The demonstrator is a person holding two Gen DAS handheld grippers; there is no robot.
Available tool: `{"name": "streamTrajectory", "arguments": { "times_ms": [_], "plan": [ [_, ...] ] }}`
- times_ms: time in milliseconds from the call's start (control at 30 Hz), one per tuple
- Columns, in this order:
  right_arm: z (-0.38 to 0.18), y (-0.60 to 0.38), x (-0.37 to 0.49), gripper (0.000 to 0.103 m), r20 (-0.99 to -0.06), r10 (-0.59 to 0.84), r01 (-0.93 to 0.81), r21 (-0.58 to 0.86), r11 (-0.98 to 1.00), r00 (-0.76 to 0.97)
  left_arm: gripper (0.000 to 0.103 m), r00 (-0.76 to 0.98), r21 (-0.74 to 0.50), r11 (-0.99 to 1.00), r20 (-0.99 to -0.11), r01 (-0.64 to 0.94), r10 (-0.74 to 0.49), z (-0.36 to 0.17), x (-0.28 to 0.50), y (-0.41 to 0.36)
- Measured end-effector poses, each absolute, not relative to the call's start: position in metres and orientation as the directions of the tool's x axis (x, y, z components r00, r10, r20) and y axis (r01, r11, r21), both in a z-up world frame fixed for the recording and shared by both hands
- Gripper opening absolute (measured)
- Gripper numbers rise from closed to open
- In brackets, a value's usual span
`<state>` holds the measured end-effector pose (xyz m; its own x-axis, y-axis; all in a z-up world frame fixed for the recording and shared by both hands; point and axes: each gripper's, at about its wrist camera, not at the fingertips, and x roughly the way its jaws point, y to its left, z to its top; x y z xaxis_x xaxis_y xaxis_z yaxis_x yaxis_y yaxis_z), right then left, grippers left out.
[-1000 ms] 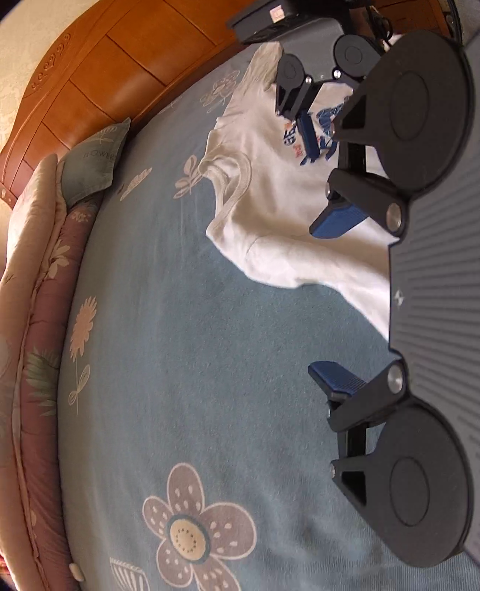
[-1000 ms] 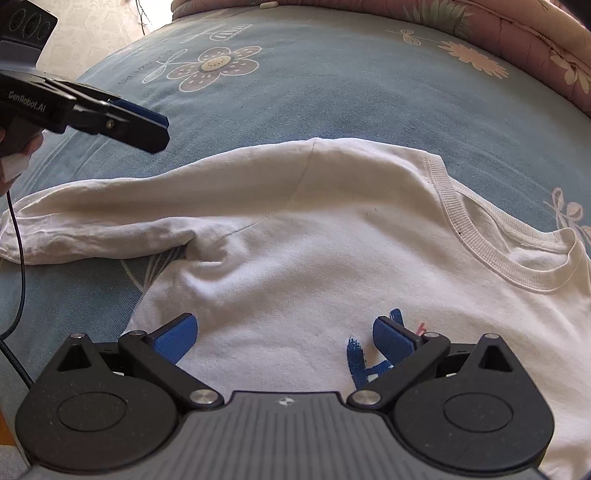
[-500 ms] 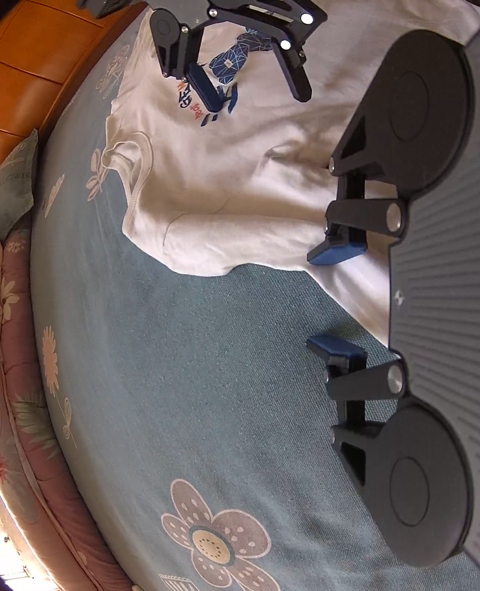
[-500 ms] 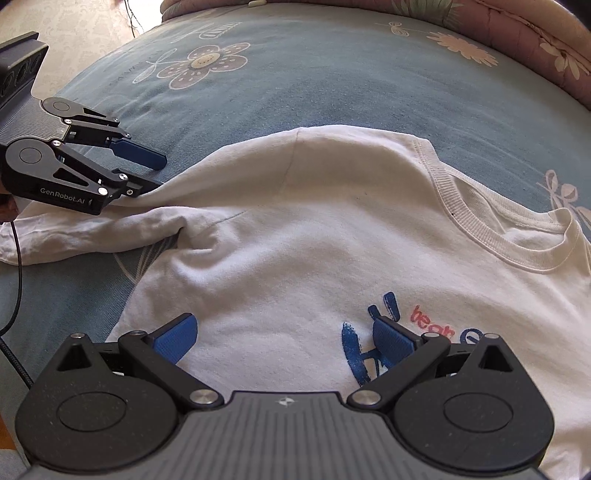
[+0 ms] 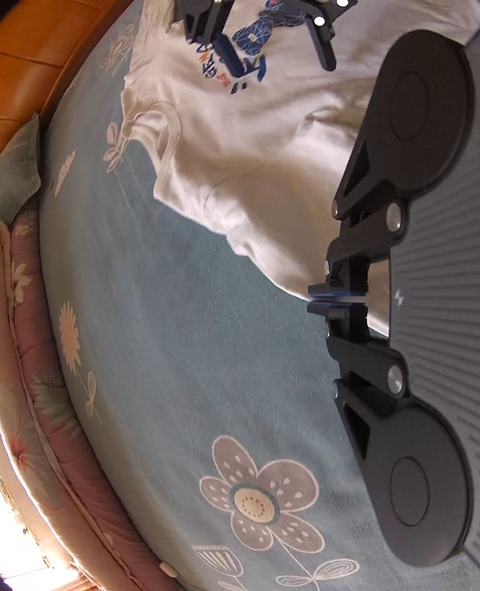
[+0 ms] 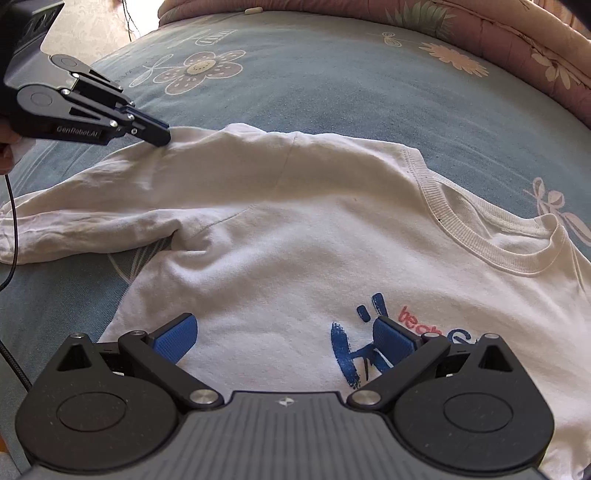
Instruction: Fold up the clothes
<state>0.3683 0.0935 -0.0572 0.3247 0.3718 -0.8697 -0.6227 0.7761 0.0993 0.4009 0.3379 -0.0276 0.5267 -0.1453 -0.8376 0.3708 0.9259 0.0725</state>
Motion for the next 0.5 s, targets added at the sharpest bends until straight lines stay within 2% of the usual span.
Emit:
{"name": "streamTrajectory", "arguments": {
  "times_ms": [133,233,367,400,500],
  "plan": [
    [-0.055,0.092,0.368,0.103,-0.868,0.376,-0.617,0.106,0.780,0.326,0.001,0.521,0.080,0.946,-0.848,0.314,-0.101,-0.027,0.418,0.347],
    [-0.053,0.091,0.368,0.103,-0.863,0.384,-0.619,0.111,0.778,0.329,0.002,0.531,-0.003,0.956,-0.831,0.295,-0.166,-0.020,0.424,0.348],
    [-0.050,0.090,0.368,0.103,-0.858,0.390,-0.612,0.116,0.782,0.335,0.005,0.539,-0.054,0.933,-0.804,0.355,-0.252,-0.015,0.445,0.324],
    [-0.050,0.090,0.368,0.103,-0.857,0.390,-0.608,0.118,0.785,0.336,0.007,0.533,-0.068,0.924,-0.800,0.377,-0.276,-0.016,0.451,0.315],
    [-0.049,0.089,0.369,0.103,-0.854,0.391,-0.600,0.121,0.791,0.344,0.021,0.487,-0.114,0.887,-0.801,0.447,-0.348,-0.028,0.469,0.287]
  ]
}}
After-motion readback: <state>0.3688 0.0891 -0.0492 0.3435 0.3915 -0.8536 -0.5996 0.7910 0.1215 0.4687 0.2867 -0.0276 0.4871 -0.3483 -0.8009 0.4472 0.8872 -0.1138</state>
